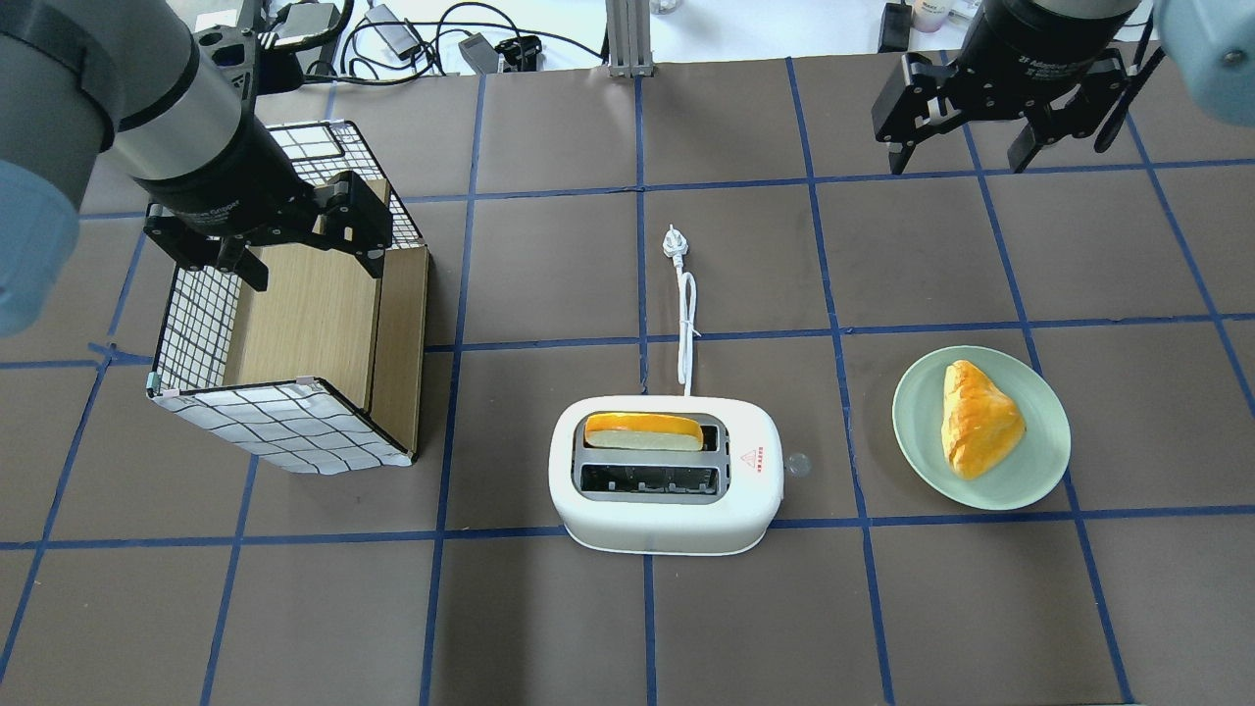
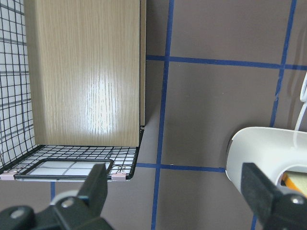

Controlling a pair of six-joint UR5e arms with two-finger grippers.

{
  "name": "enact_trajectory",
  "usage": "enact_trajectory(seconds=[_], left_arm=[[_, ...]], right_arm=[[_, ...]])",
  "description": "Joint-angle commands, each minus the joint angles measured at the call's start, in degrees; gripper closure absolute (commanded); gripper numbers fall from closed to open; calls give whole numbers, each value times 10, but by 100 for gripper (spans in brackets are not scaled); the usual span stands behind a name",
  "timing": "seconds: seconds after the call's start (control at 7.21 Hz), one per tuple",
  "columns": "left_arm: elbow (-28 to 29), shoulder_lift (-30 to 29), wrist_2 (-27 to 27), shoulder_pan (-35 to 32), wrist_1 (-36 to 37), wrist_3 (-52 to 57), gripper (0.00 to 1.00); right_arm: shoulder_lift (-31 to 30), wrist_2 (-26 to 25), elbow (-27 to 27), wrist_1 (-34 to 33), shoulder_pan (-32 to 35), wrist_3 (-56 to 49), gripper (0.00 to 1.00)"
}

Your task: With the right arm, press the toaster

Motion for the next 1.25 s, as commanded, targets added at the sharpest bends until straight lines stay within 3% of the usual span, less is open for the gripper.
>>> enact_trajectory(seconds=[0.0,0.69,0.83,0.97,1.11], left_arm=[[0,0,0,0,0,0,0],[0,0,0,0,1,0,0],[0,0,0,0,0,0,0],[0,0,0,0,0,0,0],[0,0,0,0,0,0,0]], right_arm=[[1,0,0,0,0,1,0],[1,0,1,0,0,0,0],[0,1,2,9,0,0,31],[-3,1,0,78,0,3,98],[-3,4,1,107,0,13,100]])
